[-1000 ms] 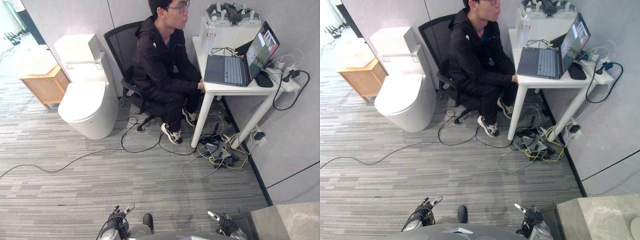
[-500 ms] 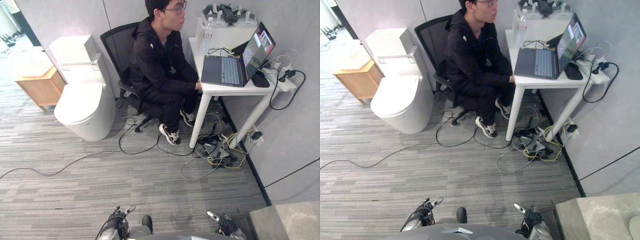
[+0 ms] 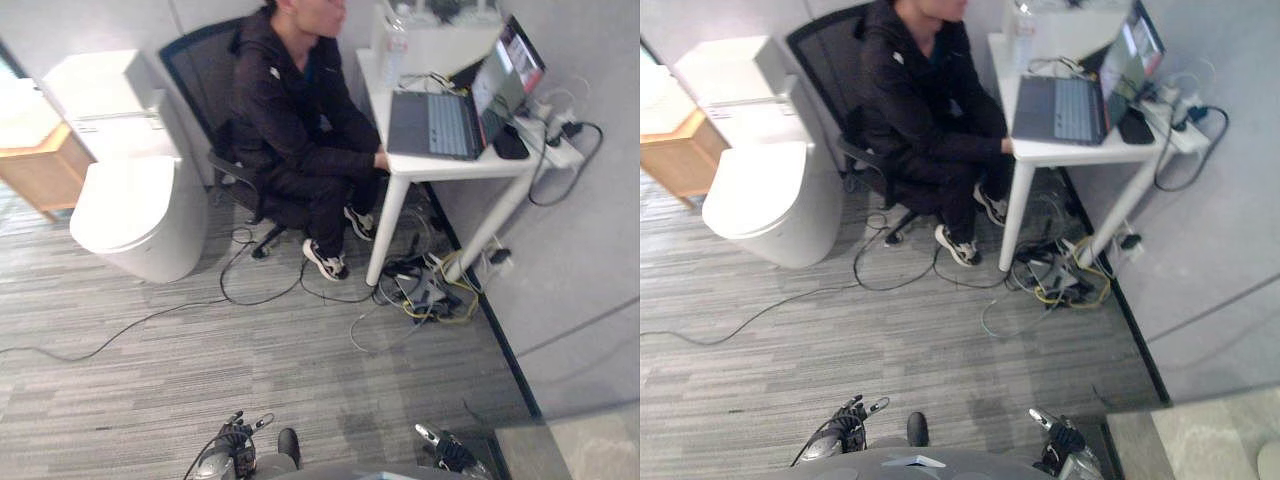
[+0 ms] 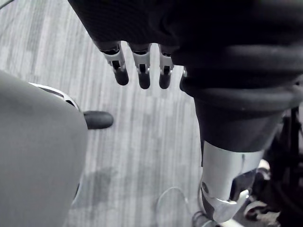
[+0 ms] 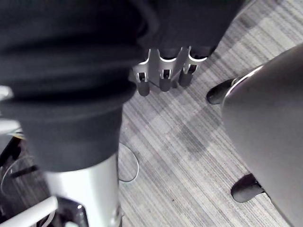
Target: Organize washtable
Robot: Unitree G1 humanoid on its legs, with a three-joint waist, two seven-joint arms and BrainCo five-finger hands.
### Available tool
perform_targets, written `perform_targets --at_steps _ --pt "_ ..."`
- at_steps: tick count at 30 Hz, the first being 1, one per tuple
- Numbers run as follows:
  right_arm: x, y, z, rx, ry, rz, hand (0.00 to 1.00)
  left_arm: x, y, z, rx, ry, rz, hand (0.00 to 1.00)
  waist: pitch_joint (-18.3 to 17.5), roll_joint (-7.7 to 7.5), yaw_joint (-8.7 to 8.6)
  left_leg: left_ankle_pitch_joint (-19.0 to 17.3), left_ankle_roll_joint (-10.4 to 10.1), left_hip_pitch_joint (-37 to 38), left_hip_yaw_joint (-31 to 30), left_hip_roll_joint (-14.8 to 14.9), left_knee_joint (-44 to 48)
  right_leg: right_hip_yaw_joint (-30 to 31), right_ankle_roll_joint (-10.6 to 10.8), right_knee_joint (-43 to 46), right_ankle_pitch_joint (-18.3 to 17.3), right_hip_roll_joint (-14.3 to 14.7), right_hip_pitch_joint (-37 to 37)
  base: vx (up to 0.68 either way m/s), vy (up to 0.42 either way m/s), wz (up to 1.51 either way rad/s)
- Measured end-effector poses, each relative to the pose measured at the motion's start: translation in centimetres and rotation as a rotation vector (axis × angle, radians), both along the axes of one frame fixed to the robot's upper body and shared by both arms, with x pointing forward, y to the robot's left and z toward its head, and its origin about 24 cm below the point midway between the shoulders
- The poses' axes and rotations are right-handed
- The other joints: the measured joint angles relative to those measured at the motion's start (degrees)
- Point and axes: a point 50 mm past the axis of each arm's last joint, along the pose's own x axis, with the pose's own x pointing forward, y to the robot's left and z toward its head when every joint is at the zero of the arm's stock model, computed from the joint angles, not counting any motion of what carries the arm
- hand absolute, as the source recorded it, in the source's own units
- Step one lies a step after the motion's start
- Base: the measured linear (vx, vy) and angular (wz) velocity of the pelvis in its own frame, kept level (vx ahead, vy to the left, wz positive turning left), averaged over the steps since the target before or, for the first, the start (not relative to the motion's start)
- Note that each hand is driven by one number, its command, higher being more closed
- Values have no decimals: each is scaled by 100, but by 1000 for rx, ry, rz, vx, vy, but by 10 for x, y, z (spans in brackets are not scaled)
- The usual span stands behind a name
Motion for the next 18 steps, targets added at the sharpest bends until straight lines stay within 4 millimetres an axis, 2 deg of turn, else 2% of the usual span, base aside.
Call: perform_targets --at_steps 2,4,5,6,7,8,9,10,11,13,14,15,16,18 --pt "5 1 1 2 -14 -2 0 3 1 1 11 -3 -30 0 23 -24 -65 -56 33 -77 335 -15 53 387 101 46 106 -35 -280 77 100 -102" --pt "16 3 4 10 -45 -3 0 6 3 2 22 -8 -38 0 93 12 -80 -93 72 -82 825 134 64 798 116 59 470 104 -609 58 108 -129" --pt "24 5 6 16 -69 -5 0 7 5 3 29 -11 -35 0 152 79 -85 -126 122 -97 1071 270 117 834 82 57 799 249 -773 27 146 -143" --pt "32 7 8 21 -97 -2 0 13 7 5 42 -28 -31 0 252 122 -63 -229 251 -138 1397 478 347 650 -33 66 1246 400 -921 10 198 -170" --pt "34 8 9 14 -111 19 0 16 8 6 50 -35 -24 0 260 116 -77 -347 427 -197 1696 619 749 -225 -392 -72 1666 434 -948 -15 157 -150" --pt "33 8 9 11 -110 22 0 16 7 6 47 -38 -23 0 261 129 -71 -374 470 -171 1800 642 837 -606 -496 -156 1769 419 -915 -23 51 -121" --pt "34 7 9 5 -113 35 0 16 5 6 39 -41 -16 0 269 165 -44 -398 503 -105 1961 688 897 -1145 -608 -52 1642 316 -923 -17 23 -112" --pt "37 6 11 -3 -119 53 0 16 1 5 25 -46 -5 0 295 198 -17 -515 510 46 2211 662 904 -1848 -624 690 1114 152 -1065 -24 28 -112" --pt "37 6 11 -4 -117 59 0 16 2 6 27 -51 -4 0 300 199 -15 -606 475 153 2374 656 944 -2195 -647 1001 936 101 -1077 -56 83 -119" --pt "39 9 11 -3 -120 81 0 12 7 6 33 -47 19 0 276 162 75 -721 383 239 2584 631 1085 -2510 -661 839 919 122 -1056 -81 6 -89" --pt "40 10 11 -3 -121 97 0 9 7 5 32 -41 22 0 233 144 81 -759 326 232 2606 608 1082 -2487 -644 453 927 218 -925 -69 -59 -58" --pt "41 11 11 -3 -121 105 0 9 7 5 29 -41 24 0 242 167 85 -854 174 210 2610 609 1073 -2413 -612 -30 926 311 -767 -115 -58 -49" --pt "44 10 12 -6 -126 110 0 9 1 4 12 -40 23 0 310 258 70 -826 96 155 2613 640 1063 -2360 -583 -553 1206 481 -647 -138 -44 -36" --pt "41 6 12 -16 -118 112 0 6 -8 1 -32 -24 33 0 310 285 97 -804 70 109 2601 659 1078 -2317 -564 -1191 1505 641 -468 -159 -43 -16"
